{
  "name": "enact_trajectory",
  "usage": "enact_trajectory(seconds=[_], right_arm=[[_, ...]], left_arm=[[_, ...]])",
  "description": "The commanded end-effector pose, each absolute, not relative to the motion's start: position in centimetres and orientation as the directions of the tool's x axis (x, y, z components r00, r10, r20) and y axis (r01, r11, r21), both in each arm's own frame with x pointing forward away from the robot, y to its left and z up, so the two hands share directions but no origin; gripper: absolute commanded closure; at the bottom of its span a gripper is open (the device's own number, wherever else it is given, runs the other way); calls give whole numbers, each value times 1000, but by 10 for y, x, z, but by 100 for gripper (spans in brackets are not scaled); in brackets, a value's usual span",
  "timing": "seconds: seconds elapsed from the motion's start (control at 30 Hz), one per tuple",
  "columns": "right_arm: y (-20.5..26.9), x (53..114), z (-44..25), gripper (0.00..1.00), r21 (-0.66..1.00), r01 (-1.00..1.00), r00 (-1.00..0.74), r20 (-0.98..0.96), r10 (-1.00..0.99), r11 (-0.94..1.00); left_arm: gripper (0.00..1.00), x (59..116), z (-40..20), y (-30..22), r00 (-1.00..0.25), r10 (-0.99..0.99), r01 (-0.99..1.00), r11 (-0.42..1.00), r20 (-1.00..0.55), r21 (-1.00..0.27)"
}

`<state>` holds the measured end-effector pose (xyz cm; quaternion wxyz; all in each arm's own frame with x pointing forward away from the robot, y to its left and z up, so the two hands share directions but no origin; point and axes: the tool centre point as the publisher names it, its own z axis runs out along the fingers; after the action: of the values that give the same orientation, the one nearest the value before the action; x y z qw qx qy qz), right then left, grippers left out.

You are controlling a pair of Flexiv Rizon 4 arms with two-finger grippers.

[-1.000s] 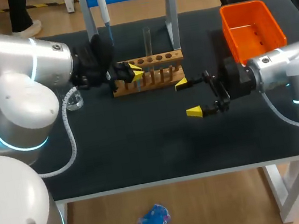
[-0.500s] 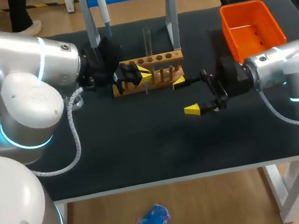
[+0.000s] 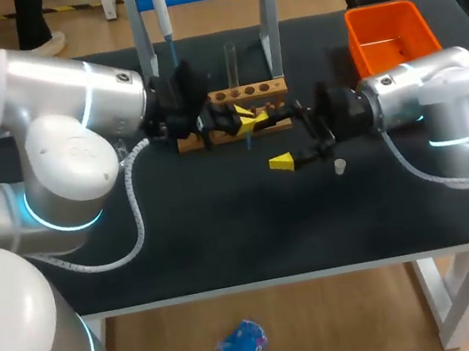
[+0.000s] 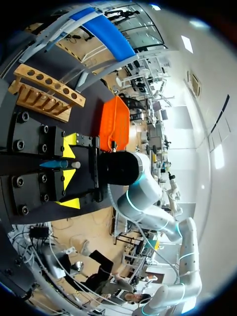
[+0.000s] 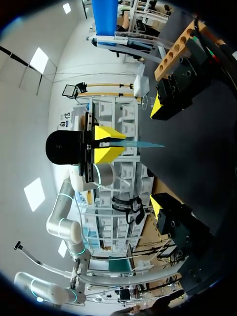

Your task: Invert the test tube, pick up the pipette, mount the tip to pipette, aspirate from beaker and dispense into the tube, eject the tip, return the pipette, and cap with the stopper.

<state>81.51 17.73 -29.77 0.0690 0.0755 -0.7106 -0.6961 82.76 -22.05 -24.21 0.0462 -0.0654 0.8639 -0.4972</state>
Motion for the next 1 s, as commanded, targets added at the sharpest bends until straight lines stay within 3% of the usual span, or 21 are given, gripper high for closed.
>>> enact_trajectory(seconds=[0.03, 0.4, 0.47, 0.53, 0.6, 0.7, 0.8, 1.0], right_arm=[[183, 821, -297, 0, 1000, -14, -976, -11, -217, 13], [197, 822, -289, 0, 1000, -24, -971, -24, -236, -1], [198, 822, -289, 23, 1000, -24, -971, -24, -239, -1], [198, 822, -289, 28, 1000, -24, -970, -23, -241, 1], [198, 821, -288, 51, 1000, -24, -970, -23, -240, 3], [196, 821, -287, 49, 1000, -23, -971, -21, -237, 6], [196, 821, -286, 58, 1000, -23, -972, -21, -234, 6], [197, 821, -286, 63, 1000, -22, -971, -20, -239, 4]], left_arm=[[100, 828, -245, -226, -988, -153, -60, 488, -18, -871], [100, 826, -248, -232, -989, -146, -45, 480, -29, -876], [100, 826, -249, -232, -989, -146, -44, 479, -31, -877], [100, 826, -249, -232, -989, -147, -43, 480, -32, -876], [100, 827, -250, -232, -989, -147, -43, 481, -32, -876], [100, 827, -252, -232, -989, -147, -45, 485, -31, -873], [100, 828, -252, -232, -988, -149, -44, 484, -33, -874], [100, 828, -255, -231, -988, -151, -46, 481, -31, -875]])
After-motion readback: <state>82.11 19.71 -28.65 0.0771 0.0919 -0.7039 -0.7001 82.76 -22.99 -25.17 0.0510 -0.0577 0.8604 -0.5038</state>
